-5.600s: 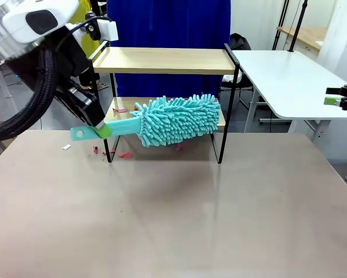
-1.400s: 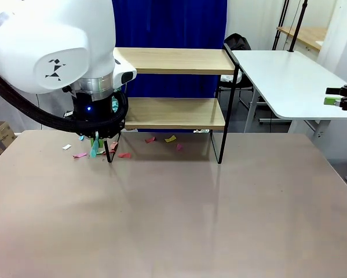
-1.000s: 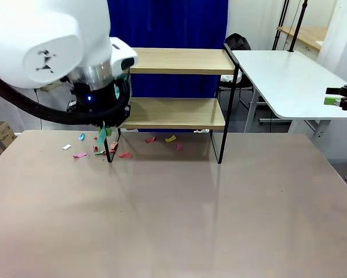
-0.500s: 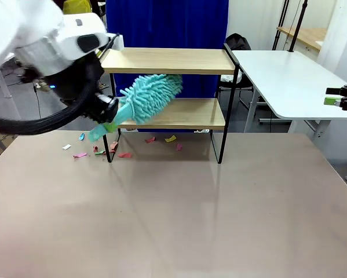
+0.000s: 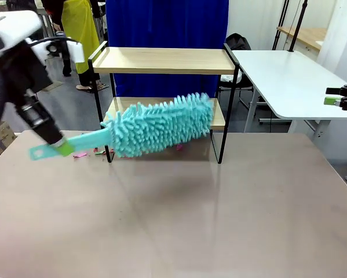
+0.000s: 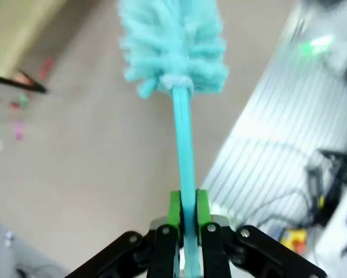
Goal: Clean the shelf.
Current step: Clean the specific section of the Shelf indicated by the human with the Duster.
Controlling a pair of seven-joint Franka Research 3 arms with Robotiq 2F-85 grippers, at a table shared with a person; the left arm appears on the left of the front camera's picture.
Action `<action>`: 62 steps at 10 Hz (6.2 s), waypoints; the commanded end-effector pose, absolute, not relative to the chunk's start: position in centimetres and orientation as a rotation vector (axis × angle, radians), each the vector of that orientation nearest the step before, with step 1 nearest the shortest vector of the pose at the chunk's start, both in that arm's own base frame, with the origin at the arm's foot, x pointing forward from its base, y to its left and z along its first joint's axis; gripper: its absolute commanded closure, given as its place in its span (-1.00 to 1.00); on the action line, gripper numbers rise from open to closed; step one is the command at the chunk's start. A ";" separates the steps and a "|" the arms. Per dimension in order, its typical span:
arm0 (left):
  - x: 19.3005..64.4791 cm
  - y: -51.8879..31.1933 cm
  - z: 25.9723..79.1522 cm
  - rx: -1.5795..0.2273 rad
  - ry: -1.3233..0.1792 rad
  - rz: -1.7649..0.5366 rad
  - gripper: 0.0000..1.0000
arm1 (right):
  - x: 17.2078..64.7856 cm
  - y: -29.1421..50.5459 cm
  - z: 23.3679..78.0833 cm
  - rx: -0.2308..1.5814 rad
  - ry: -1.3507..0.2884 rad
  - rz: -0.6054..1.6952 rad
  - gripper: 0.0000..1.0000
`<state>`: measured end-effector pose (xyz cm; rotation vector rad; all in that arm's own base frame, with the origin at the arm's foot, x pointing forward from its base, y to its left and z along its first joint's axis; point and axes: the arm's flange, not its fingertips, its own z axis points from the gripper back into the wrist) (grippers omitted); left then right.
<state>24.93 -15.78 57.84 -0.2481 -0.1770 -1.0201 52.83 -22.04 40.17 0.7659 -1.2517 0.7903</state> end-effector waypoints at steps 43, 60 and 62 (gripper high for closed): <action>23.9 -15.6 55.7 -0.247 0.143 -1.042 0.74 | 52.8 -21.8 40.5 0.766 -1.255 0.796 -1.00; 21.6 -37.1 47.7 -0.194 -0.256 -0.363 0.74 | 52.8 -21.8 40.5 0.766 -1.255 0.796 -1.00; 23.5 -38.9 45.5 -0.188 -0.213 -0.308 0.74 | 52.8 -21.8 40.5 0.766 -1.255 0.796 -1.00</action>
